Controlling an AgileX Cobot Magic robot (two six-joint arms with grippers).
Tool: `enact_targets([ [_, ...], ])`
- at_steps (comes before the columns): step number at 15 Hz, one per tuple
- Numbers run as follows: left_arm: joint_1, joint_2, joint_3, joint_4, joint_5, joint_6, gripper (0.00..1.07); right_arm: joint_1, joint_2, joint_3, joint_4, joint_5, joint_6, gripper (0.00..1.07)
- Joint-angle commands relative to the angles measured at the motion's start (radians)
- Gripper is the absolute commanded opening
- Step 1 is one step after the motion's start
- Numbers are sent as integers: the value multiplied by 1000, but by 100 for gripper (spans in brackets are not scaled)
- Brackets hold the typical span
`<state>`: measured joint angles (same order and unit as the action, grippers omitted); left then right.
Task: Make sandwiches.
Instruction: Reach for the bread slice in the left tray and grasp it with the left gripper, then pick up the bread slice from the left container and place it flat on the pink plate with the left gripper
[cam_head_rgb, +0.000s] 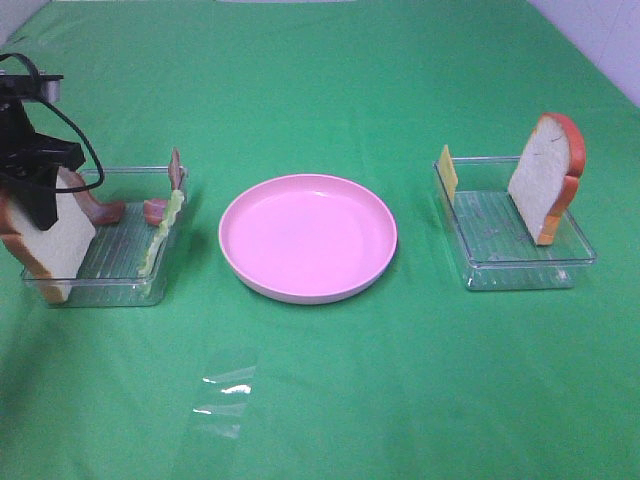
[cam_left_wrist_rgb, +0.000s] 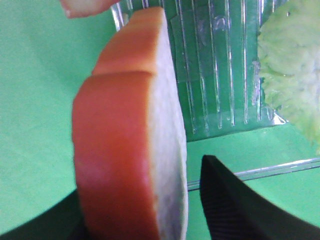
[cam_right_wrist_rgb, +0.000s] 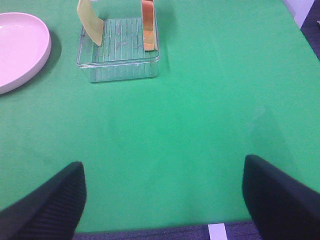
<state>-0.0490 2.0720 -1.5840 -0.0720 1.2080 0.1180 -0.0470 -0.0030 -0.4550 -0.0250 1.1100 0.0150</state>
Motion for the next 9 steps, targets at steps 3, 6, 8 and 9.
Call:
enact_targets([
  [3,-2,6,-2,-24,-3,-3,0,-1,-31,2,-3,-2,-3,82],
  [6,-2,-7,-2,-23,13,-30,0,-1,-31,2,-3,-2,-3,82],
  [8,-2,-42,-2,-24,25,-50,0,-1,-31,2,-3,-2,-3,82],
  [9,-2,-52,-2,-28,32,-52,0,-1,-31,2,-3,-2,-3,82],
])
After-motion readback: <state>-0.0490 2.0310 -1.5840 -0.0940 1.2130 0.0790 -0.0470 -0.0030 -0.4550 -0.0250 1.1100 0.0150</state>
